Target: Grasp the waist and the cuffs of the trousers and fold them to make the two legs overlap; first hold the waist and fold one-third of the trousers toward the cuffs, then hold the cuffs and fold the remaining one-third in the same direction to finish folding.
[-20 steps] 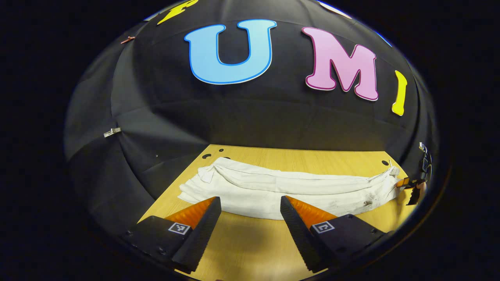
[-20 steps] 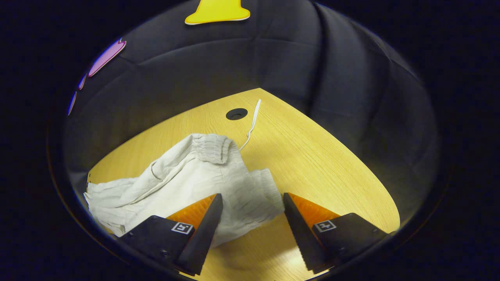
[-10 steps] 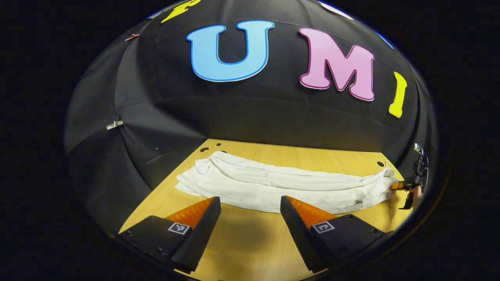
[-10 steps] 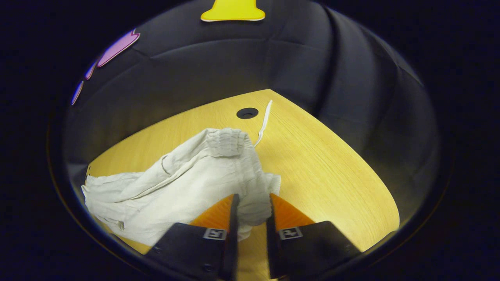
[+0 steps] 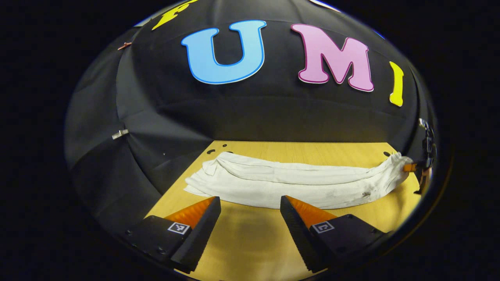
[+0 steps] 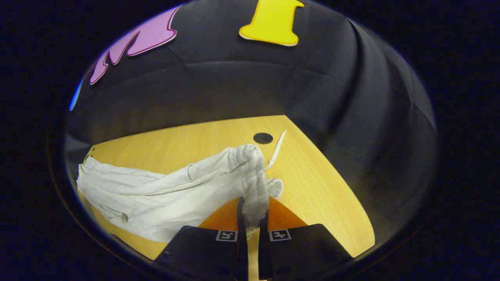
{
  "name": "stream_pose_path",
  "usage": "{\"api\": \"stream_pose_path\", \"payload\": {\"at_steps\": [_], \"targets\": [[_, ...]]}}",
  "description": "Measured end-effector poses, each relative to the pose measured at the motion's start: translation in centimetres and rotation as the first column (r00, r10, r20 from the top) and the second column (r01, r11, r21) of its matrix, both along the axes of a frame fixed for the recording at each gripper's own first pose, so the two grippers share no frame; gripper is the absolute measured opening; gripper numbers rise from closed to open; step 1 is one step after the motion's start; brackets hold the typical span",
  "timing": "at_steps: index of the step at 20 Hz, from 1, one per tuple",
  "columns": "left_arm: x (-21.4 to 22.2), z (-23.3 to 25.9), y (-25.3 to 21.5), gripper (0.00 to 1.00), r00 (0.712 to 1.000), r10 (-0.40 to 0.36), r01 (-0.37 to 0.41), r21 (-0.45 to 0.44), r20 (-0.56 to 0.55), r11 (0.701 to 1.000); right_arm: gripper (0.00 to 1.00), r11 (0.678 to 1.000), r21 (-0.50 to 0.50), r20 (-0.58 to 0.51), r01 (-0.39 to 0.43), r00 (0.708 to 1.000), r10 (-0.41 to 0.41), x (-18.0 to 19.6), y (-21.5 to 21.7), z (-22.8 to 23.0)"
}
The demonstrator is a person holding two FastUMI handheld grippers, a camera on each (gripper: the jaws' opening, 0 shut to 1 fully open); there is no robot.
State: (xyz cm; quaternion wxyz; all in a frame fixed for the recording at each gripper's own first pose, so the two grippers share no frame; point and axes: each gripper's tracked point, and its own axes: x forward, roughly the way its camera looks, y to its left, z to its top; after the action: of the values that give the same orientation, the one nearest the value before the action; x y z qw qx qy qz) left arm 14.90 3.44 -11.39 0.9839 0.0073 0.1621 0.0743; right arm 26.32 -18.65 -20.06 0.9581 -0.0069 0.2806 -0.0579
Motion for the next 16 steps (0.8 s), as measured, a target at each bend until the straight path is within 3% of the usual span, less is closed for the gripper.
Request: {"api": "stream_pose_path", "payload": {"at_steps": [2, 6, 9, 16], "targets": [[-0.4, 1.3, 0.8, 0.98, 1.0, 0.005, -0.006, 0.041, 0.026, 0.999, 0.14, 0.999, -0.025, 0.046, -0.023, 0.999, 0.024, 0.0, 1.8, 3.3], [-1.1, 2.3, 1.4, 0.97, 0.998, -0.01, 0.01, 0.008, 0.055, 1.0, 0.14, 0.999, 0.033, 0.119, -0.042, 0.992, 0.038, -0.8, 5.0, 9.2], [-1.6, 1.7, 2.7, 0.97, 0.998, -0.009, 0.01, -0.023, 0.058, 1.0, 0.14, 0.994, 0.063, 0.162, -0.092, 0.984, 0.08, 0.6, 9.6, 11.0], [-2.7, -1.2, 7.0, 0.97, 0.999, 0.047, -0.045, -0.104, 0.02, 0.994, 0.14, 0.933, 0.264, 0.265, -0.243, 0.949, 0.172, 0.3, 22.8, 13.4]]}}
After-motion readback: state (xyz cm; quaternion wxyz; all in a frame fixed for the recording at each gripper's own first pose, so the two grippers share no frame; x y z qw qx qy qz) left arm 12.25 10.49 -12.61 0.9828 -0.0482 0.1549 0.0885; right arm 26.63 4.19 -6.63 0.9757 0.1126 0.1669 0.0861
